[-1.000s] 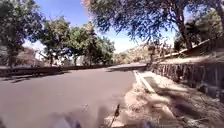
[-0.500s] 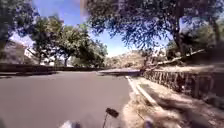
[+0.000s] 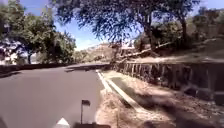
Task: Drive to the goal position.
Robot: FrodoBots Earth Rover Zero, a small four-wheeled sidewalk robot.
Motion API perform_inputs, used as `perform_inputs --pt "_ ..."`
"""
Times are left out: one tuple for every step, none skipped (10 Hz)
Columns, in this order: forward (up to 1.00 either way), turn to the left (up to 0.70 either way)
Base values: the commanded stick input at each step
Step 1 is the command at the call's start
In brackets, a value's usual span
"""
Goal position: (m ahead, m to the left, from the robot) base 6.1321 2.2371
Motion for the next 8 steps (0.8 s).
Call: perform_inputs --pt "1.0 -0.28" --pt "1.0 0.0" --pt "1.0 0.0" --pt "1.0 0.0" --pt "1.0 0.0" --pt "1.0 0.0" --pt "1.0 0.0" --pt "1.0 0.0"
